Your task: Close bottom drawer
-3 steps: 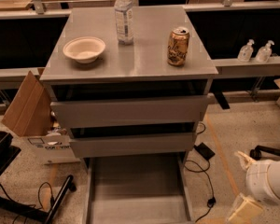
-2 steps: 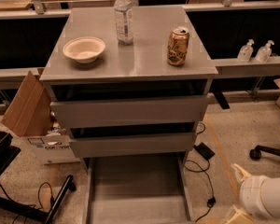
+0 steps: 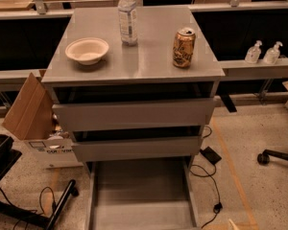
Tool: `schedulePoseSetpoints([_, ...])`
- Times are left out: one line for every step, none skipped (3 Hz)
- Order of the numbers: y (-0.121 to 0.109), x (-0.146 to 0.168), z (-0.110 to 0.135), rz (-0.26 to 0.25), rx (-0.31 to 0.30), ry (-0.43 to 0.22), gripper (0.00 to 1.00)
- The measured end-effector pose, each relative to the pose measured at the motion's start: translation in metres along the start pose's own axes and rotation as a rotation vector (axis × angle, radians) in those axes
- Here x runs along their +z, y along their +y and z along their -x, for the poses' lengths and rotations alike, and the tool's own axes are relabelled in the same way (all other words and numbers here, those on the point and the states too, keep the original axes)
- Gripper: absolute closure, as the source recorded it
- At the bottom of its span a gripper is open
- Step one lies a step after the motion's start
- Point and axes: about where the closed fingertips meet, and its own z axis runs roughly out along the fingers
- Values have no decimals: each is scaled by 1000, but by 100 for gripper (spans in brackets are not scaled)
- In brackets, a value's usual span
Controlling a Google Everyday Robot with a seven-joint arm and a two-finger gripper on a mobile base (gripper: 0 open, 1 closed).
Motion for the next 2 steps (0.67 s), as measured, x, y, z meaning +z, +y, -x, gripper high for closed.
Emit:
schedulePoseSetpoints([-14,41,-34,-79,87,-58,0])
schedulePoseSetpoints([-25,89,-62,-57,167,-100,0])
